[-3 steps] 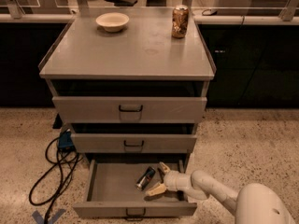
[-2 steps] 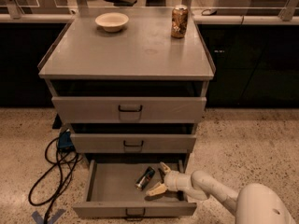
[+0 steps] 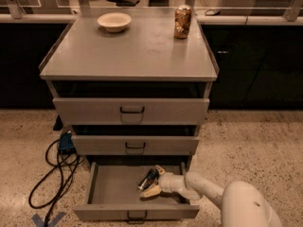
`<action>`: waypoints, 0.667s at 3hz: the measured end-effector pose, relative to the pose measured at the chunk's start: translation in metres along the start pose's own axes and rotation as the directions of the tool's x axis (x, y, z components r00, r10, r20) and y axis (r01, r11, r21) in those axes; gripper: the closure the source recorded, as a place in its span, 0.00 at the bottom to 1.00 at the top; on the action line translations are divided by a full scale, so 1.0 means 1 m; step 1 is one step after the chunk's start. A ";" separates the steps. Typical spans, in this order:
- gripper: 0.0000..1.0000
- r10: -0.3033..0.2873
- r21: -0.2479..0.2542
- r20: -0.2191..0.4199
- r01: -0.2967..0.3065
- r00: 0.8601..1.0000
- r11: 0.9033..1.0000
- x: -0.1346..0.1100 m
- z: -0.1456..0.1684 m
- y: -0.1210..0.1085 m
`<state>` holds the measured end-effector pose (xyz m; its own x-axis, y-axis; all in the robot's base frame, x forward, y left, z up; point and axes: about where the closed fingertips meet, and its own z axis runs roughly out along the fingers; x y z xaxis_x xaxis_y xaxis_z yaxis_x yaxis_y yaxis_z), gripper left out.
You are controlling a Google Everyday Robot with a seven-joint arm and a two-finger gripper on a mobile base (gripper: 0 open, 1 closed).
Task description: Pick redbull can from bottom drawer and place on counter
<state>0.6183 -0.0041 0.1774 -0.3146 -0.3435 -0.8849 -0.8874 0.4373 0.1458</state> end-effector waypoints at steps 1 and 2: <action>0.00 0.056 0.062 0.003 -0.056 0.998 0.997 0.015 0.024 -0.012; 0.00 0.057 0.070 0.000 -0.057 0.998 0.996 0.017 0.024 -0.014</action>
Offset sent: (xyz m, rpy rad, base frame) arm 0.0112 0.0084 -0.0214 0.0031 0.0221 -0.0651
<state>0.6334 0.0036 0.1495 -0.3648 -0.3184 -0.8750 -0.8424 0.5132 0.1645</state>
